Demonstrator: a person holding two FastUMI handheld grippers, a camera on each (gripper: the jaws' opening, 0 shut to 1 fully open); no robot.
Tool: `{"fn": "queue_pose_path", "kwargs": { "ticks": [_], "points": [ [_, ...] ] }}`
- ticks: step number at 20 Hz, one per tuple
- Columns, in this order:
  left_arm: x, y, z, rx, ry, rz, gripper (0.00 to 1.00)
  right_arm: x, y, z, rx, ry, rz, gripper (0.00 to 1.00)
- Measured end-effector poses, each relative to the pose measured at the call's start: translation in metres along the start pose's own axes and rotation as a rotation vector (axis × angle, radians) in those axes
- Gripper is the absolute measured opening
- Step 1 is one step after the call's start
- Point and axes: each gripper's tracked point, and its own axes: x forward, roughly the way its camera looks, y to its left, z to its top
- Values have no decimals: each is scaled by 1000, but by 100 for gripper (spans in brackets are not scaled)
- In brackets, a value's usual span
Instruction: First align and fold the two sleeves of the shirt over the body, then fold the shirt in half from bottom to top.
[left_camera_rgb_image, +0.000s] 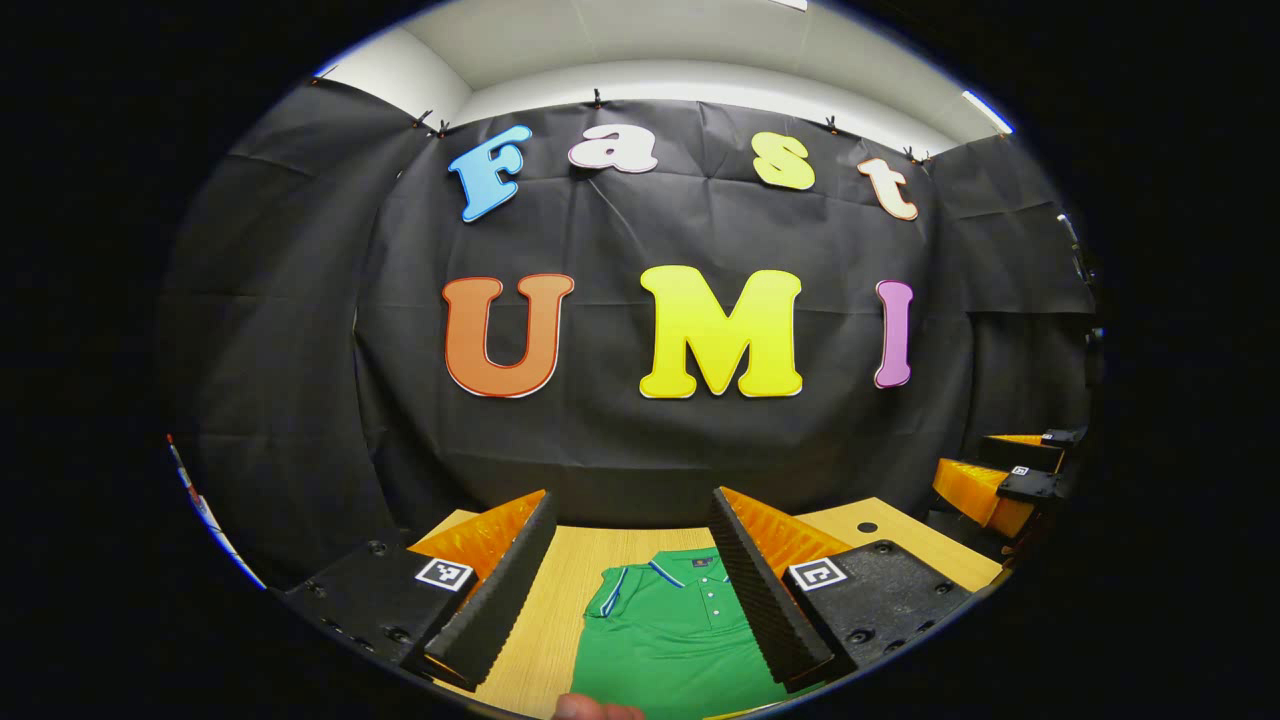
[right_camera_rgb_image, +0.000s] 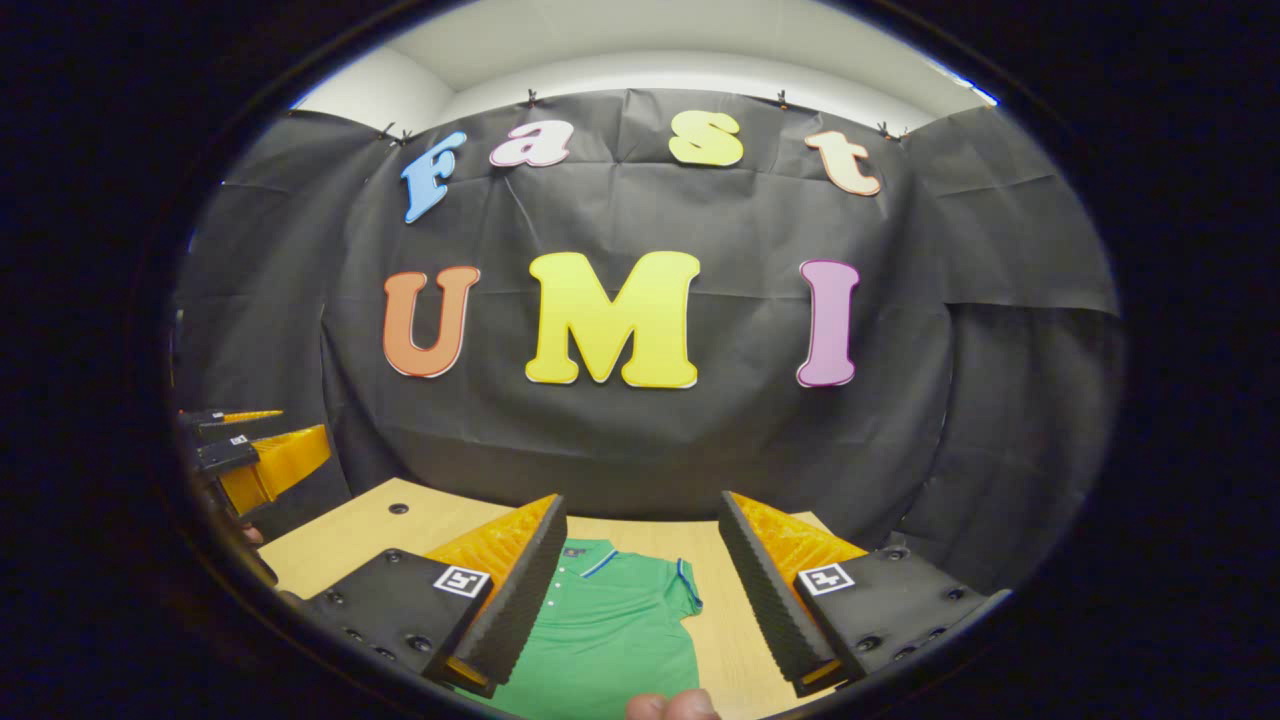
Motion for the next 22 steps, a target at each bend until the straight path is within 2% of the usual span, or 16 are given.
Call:
{"fn": "queue_pose_path", "kwargs": {
  "ticks": [5, 9, 13, 16, 17, 22],
  "points": [
    [0, -1, -1, 2, 6, -13, 98, 7, -9, -2, -3, 11, -13, 93],
    [-3, 10, 0, 11, 10, 9, 99, 31, -21, -7, -3, 37, -23, 93],
    [-5, 22, -6, -2, 35, 39, 99, 80, -36, -33, -10, 141, -25, 94],
    [-7, 33, -5, 17, 47, 74, 99, 121, -48, -50, -29, 182, -25, 93],
    [-8, 35, -5, 22, 50, 88, 99, 136, -51, -57, -40, 192, -23, 95],
    [-7, 43, -10, 8, 76, 155, 99, 210, -47, -120, -95, 314, 33, 95]
  ]
}}
